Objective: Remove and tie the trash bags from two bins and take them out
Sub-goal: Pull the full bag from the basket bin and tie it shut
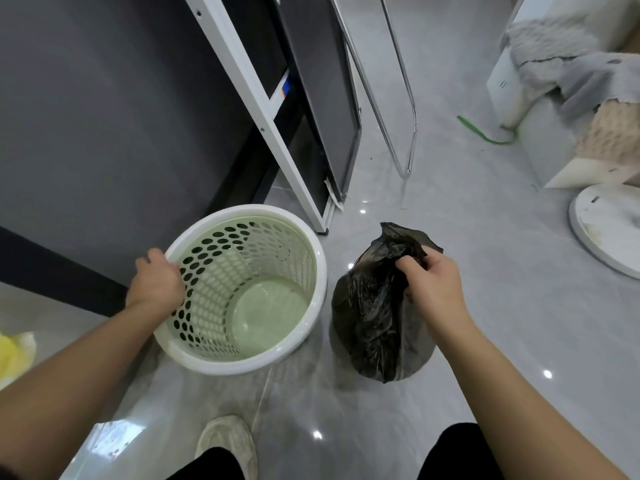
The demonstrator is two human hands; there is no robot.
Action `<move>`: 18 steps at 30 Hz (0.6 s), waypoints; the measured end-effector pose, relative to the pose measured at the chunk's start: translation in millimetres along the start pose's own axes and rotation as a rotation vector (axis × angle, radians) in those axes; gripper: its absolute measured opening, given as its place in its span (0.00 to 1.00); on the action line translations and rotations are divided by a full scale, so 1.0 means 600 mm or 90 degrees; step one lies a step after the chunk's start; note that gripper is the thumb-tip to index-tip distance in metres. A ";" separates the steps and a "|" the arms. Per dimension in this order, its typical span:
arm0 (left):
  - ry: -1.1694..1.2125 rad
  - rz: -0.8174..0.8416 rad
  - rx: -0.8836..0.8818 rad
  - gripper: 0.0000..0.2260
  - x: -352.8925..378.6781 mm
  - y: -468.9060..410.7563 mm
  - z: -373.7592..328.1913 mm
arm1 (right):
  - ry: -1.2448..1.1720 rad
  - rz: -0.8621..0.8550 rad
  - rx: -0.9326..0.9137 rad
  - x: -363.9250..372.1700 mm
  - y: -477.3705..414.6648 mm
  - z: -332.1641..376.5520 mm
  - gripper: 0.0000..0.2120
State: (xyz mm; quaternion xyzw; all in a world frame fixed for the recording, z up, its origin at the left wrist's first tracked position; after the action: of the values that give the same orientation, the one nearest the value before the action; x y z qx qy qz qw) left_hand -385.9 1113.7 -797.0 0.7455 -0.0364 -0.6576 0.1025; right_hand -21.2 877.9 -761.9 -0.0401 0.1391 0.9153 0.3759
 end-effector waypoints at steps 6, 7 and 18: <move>0.057 -0.083 0.418 0.20 -0.080 0.138 -0.214 | 0.051 -0.033 -0.032 -0.037 0.008 0.010 0.09; 0.079 -0.042 0.480 0.20 -0.083 0.182 -0.248 | 0.057 -0.037 -0.039 -0.044 0.009 0.013 0.08; 0.259 0.201 0.540 0.07 0.027 0.331 -0.409 | 0.217 0.027 -0.129 -0.067 0.028 0.033 0.10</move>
State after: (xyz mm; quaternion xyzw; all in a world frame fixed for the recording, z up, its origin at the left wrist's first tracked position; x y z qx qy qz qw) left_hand -125.5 942.5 -745.0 0.8202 -0.3925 -0.4022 -0.1065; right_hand -3.7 844.9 -732.1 -0.2293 0.1089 0.9122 0.3216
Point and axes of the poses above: each hand's wrist, its own y-axis away from the middle knuckle, its own x-axis out of the palm, z = x × y, the point moved 8 cm from there along -y, towards the middle knuckle, and after that the axes turned 4 degrees about -y, right-handed, at the moved point
